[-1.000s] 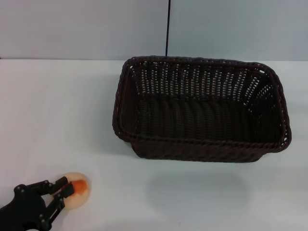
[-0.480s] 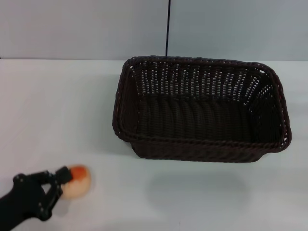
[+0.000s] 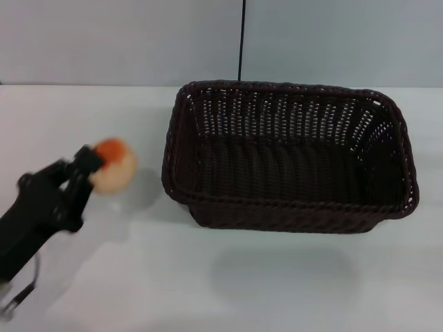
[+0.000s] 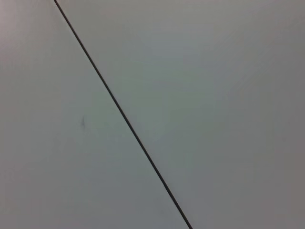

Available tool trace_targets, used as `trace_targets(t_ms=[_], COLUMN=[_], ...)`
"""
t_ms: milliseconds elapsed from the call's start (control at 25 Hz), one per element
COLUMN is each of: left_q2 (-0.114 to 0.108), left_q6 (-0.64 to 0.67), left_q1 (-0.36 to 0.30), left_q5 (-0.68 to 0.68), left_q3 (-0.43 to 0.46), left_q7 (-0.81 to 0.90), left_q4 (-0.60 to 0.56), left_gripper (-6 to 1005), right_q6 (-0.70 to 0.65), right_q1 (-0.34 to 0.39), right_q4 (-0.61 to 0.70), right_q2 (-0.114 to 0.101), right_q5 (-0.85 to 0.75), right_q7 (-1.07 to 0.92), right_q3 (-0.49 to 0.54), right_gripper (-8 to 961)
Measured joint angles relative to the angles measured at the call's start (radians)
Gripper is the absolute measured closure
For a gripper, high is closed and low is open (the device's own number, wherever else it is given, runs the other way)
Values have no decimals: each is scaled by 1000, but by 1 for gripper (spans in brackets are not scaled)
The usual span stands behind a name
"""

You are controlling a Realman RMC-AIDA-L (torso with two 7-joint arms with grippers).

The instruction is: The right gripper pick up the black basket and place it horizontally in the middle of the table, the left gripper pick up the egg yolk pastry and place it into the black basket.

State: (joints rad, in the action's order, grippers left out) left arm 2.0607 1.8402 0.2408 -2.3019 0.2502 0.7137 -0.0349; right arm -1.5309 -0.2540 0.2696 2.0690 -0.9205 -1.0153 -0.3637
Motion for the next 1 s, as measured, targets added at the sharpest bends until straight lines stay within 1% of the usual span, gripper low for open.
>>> trace_targets(t_ms=[80,120,160,360,440,480,600,840,880,920,1000], left_q2=[6,6,9,10,10,11,11,9,8,8,6], left_q6=[-17,-17,-61,-183,-218,-239,-245,-209,-151,-118,-77], left_q1=[63,63,114,201,218,223,223,202,171,150,118], left_q5=[-1,-1,-6,-11,-11,-11,-11,-6,-4,-4,-4], left_q3=[5,5,-1,-32,-45,-47,-45,-23,31,68,125], left_q7=[-5,-5,-7,5,3,-3,-12,-28,-47,-67,-92], left_q4=[54,54,86,154,177,199,210,211,204,203,203], left_gripper=[954,954,954,957,958,944,903,820,806,612,532], right_q6=[0,0,0,0,-1,-3,-5,-7,-10,-10,-10], right_q1=[2,2,2,12,13,16,18,19,16,16,14], right_q4=[-9,-9,-12,-16,-17,-24,-27,-28,-28,-28,-27], right_q2=[1,1,1,1,1,1,1,1,2,2,2], right_q5=[0,0,0,0,-1,-1,-1,-2,-2,-2,-2], right_q7=[5,5,7,8,9,9,9,9,9,9,9], right_q3=[0,0,0,-1,-1,-1,-1,-1,0,0,3], right_gripper=[571,571,571,570,571,571,571,570,570,570,570])
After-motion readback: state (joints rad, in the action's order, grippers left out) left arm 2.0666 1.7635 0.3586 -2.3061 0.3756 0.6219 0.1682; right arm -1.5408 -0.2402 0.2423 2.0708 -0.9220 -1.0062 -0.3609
